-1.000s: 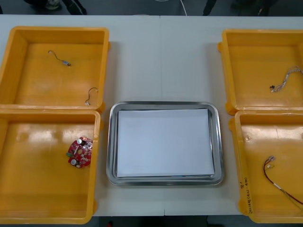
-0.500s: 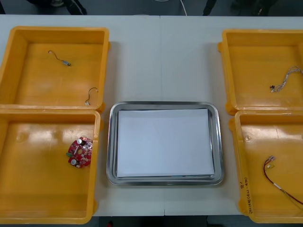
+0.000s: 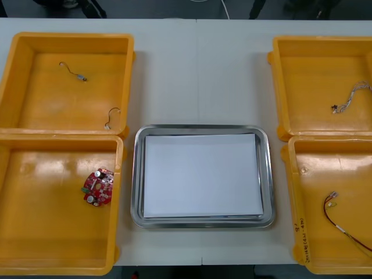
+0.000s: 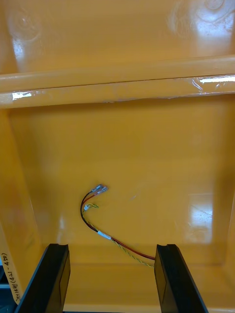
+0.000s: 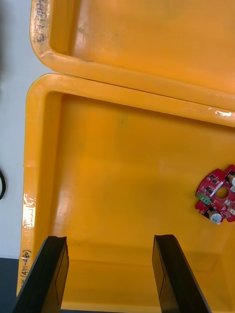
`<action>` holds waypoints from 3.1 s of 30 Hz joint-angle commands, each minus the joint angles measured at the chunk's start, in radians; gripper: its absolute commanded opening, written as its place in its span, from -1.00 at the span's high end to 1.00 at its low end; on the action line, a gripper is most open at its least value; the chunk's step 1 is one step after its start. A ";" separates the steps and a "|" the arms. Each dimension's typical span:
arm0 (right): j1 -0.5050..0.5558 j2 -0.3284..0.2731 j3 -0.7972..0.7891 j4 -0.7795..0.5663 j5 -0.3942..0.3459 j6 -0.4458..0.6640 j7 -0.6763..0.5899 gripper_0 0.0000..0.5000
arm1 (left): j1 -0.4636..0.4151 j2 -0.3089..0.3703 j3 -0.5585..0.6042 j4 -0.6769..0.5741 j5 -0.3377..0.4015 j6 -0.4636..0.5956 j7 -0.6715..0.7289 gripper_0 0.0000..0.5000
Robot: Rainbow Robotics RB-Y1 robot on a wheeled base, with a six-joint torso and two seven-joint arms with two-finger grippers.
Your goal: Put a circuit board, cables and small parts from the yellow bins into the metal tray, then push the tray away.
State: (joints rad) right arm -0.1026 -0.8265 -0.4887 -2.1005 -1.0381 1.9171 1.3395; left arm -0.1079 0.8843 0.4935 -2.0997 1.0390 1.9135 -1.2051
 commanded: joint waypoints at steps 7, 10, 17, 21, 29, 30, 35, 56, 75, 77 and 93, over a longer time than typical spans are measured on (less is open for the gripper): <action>0.015 -0.046 -0.035 -0.029 -0.009 0.003 -0.031 -1.00 | 0.021 -0.012 0.030 -0.030 0.008 0.006 -0.104 -1.00; 0.015 -0.046 -0.035 -0.029 -0.009 0.003 -0.031 -1.00 | 0.021 -0.012 0.030 -0.030 0.008 0.006 -0.104 -1.00; 0.015 -0.046 -0.035 -0.029 -0.009 0.003 -0.031 -1.00 | 0.021 -0.012 0.030 -0.030 0.008 0.006 -0.104 -1.00; 0.015 -0.046 -0.035 -0.029 -0.009 0.003 -0.031 -1.00 | 0.021 -0.012 0.030 -0.030 0.008 0.006 -0.104 -1.00; 0.015 -0.046 -0.035 -0.029 -0.009 0.003 -0.031 -1.00 | 0.021 -0.012 0.030 -0.030 0.008 0.006 -0.104 -1.00; 0.015 -0.046 -0.035 -0.029 -0.009 0.003 -0.031 -1.00 | 0.021 -0.012 0.030 -0.030 0.008 0.006 -0.104 -1.00; 0.015 -0.046 -0.035 -0.029 -0.009 0.003 -0.031 -1.00 | 0.021 -0.012 0.030 -0.030 0.008 0.006 -0.104 -1.00; 0.015 -0.046 -0.035 -0.029 -0.009 0.003 -0.031 -1.00 | 0.021 -0.012 0.030 -0.030 0.008 0.006 -0.104 -1.00; 0.015 -0.046 -0.035 -0.029 -0.009 0.003 -0.031 -1.00 | 0.021 -0.012 0.030 -0.030 0.008 0.006 -0.104 -1.00; 0.015 -0.046 -0.035 -0.029 -0.009 0.003 -0.031 -1.00 | 0.021 -0.012 0.030 -0.030 0.008 0.006 -0.104 -1.00; 0.017 -0.040 -0.042 -0.026 0.001 -0.004 -0.030 -1.00 | 0.042 -0.056 -0.004 -0.013 0.010 0.006 -0.071 -1.00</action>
State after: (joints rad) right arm -0.1015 -0.8273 -0.4893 -2.1011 -1.0381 1.9170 1.3395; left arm -0.0762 0.8335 0.4929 -2.0988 1.0390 1.9141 -1.2052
